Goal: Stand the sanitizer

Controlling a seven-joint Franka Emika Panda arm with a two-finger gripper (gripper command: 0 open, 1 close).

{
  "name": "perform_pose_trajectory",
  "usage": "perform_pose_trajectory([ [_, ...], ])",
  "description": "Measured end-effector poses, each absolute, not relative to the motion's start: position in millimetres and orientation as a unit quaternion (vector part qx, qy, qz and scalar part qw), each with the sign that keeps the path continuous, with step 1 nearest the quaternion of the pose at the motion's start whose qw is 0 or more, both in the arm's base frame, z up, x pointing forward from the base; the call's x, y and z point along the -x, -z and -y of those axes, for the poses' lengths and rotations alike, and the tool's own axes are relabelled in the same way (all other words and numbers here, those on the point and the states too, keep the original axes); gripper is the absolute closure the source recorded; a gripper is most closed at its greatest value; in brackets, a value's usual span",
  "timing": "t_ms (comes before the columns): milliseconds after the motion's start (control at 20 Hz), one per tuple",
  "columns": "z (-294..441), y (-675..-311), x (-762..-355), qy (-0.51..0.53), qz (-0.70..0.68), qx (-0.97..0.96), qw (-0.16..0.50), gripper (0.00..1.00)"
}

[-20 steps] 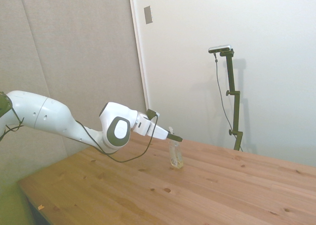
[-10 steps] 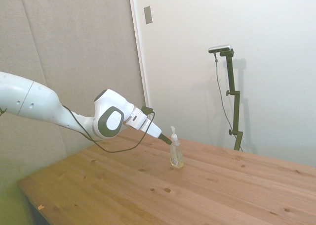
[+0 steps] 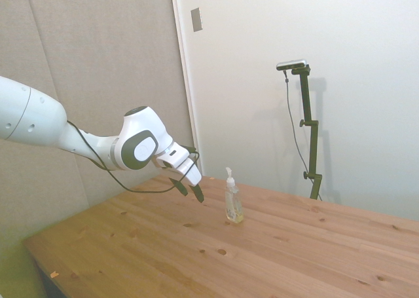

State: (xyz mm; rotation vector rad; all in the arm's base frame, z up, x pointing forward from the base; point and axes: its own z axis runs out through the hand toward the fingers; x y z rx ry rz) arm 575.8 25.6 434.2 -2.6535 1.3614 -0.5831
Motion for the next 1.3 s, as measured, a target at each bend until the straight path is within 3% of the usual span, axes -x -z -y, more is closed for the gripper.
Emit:
perform_pose_trajectory([
  [700,-97.4,-420.2,-586.4,0.097,-0.343,0.933,0.040,0.00],
  [1300,-54.9,-455.9,-501.7,0.058,-0.389,0.919,0.030,0.00],
])
